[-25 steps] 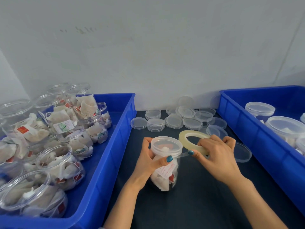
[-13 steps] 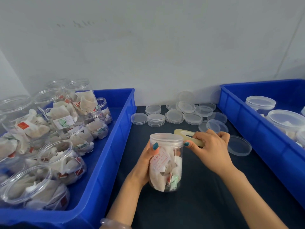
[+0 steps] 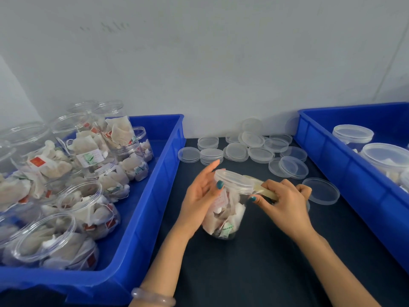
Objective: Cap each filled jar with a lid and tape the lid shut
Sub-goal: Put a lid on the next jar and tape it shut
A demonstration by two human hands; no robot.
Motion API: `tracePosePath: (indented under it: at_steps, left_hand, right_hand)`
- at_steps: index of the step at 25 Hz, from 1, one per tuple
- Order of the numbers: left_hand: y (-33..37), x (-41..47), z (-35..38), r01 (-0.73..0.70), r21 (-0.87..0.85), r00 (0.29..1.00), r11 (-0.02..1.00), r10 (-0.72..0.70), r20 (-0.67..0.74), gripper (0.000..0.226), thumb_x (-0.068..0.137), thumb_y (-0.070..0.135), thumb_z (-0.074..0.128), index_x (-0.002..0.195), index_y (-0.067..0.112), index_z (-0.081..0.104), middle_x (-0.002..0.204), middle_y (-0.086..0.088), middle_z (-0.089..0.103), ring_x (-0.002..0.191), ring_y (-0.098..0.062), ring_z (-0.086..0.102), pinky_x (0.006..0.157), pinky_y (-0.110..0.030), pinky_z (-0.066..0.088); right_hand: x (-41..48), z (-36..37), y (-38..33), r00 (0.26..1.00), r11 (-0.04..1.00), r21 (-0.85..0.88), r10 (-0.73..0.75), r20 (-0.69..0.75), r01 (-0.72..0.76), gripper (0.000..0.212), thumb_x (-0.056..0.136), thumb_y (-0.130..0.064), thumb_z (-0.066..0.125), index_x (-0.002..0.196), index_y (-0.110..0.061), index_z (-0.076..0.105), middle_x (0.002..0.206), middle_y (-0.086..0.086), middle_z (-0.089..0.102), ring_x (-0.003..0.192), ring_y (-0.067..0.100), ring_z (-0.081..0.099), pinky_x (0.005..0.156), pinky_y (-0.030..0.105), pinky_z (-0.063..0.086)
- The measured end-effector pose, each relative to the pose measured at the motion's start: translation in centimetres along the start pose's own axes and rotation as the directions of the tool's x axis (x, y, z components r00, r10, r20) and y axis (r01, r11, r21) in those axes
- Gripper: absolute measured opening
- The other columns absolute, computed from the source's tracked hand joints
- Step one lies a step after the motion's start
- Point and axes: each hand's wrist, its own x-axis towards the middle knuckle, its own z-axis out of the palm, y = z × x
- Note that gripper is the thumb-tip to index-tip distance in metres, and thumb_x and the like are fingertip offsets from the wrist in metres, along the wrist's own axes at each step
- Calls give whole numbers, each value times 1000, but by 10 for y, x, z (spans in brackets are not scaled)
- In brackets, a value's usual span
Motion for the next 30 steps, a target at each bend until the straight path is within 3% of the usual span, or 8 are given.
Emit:
tracePosePath:
  at_steps: [2,5,7,13,16,20,25,30]
  left_hand:
    - [3,0,4,-13,116,1000,993,10,26,56,88,50,67,139,36,47,132,19,60,125,-1,55,95,-17,47]
    - [10,3,12,9,306,1000,952,-11,6,89,54,77,77,130,47,41,121,22,61,114,7,56,90,-15,49]
    - [10,4,15,23,346,999,938,-12,-34,95,47,75,81,128,48,39,118,22,61,110,12,55,86,-9,47]
    - [9,5,8,39,286,995,958,-11,-98,94,43,66,84,125,38,49,109,27,63,104,15,56,81,-6,47]
    - [7,7,10,42,240,997,970,-24,-78,87,45,64,84,121,36,52,107,37,60,103,14,57,77,-6,47]
    - [3,6,10,32,165,999,986,-26,-38,88,48,66,86,123,33,57,115,26,66,109,4,61,83,-12,49]
    - [-3,11,5,29,40,990,999,-34,137,91,56,55,90,134,22,56,133,4,63,125,-14,58,96,-26,50]
    - [1,14,-1,36,140,965,989,-71,254,90,57,55,90,138,44,50,138,5,52,126,-6,53,103,-31,49]
  right_hand:
    - [-1,0,-4,1000,999,-45,-25,0,25,55,79,-81,39,81,-31,63,60,-19,42,74,-1,43,72,31,13]
    - [1,-1,-6,994,990,-97,-93,64,99,54,81,-79,33,86,-32,59,61,-20,43,69,4,45,73,35,19]
    - [1,-3,-1,982,992,-36,-112,153,119,58,86,-77,23,88,-30,57,60,-15,49,64,7,48,78,36,28]
    - [4,-16,6,968,978,-57,-186,170,198,53,95,-67,18,84,-33,57,62,-15,53,58,10,42,73,32,29]
    - [9,-18,9,973,967,-169,-165,159,191,63,92,-74,13,80,-31,58,72,-14,52,65,6,46,75,36,30]
    - [13,-12,14,976,983,-146,-77,204,108,75,79,-89,10,78,-32,58,75,-14,55,72,6,50,79,32,25]
    - [19,-3,16,970,992,-29,-112,216,121,67,75,-92,13,83,-40,55,82,-21,52,82,2,50,79,35,23]
    - [12,0,18,963,989,41,-145,227,139,33,82,-79,31,83,-49,45,82,-25,47,91,-1,44,77,36,19]
